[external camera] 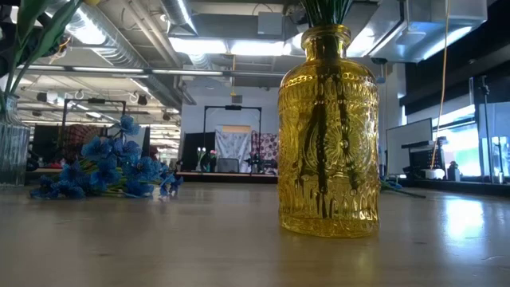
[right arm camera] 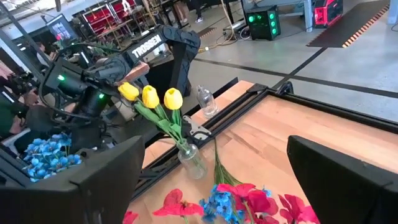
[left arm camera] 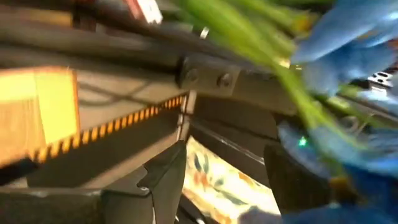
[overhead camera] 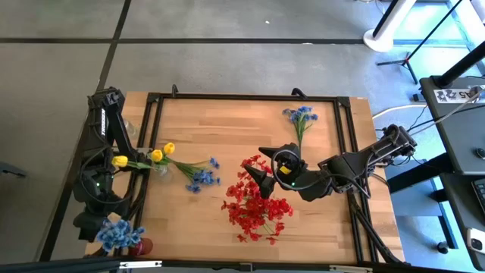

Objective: Sort flowers into vase by color
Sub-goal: Put the bottom blue flowers into the red vase

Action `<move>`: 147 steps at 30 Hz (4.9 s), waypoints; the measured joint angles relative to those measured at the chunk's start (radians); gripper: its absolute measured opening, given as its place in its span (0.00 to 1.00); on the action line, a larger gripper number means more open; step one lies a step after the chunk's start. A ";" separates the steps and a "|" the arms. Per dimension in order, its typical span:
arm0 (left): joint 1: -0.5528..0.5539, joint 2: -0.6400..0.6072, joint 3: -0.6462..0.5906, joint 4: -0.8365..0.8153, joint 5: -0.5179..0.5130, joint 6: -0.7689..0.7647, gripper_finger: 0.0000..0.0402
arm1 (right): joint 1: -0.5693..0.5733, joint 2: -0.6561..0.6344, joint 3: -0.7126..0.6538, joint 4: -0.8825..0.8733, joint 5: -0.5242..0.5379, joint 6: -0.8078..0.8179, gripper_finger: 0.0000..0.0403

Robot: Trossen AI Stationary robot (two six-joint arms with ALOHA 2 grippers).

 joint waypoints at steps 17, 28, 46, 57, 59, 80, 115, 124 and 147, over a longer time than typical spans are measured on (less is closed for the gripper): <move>0.001 -0.057 0.369 -0.425 -0.336 -0.019 0.52 | -0.001 0.000 0.000 -0.063 -0.069 -0.001 0.97; 0.074 -0.011 0.644 -0.476 -0.957 0.518 0.52 | -0.092 -0.015 0.000 -0.062 -0.085 -0.113 0.97; 0.449 0.099 0.854 -0.481 -1.408 1.017 0.52 | -0.267 -0.152 0.001 0.086 -0.203 -0.503 0.97; 0.946 0.370 0.852 -0.194 -0.974 1.294 0.48 | -0.389 -0.201 0.001 0.118 -0.384 -0.644 0.97; 1.071 0.415 0.851 -0.177 -0.841 1.304 0.46 | -0.395 -0.205 0.001 0.114 -0.400 -0.670 0.97; 1.719 0.735 0.853 -0.629 -0.229 1.608 0.59 | -0.272 -0.292 0.001 -0.210 -0.331 -0.598 0.97; 1.473 0.897 0.287 -0.574 -0.106 1.960 0.58 | -0.261 -0.287 0.001 -0.333 -0.258 -0.389 0.97; 1.425 0.883 0.232 -0.608 -0.131 1.967 0.58 | -0.261 -0.287 0.000 -0.335 -0.255 -0.333 0.97; 1.421 0.832 0.100 -0.511 -0.209 2.048 0.55 | -0.262 -0.273 0.000 -0.367 -0.214 -0.269 0.97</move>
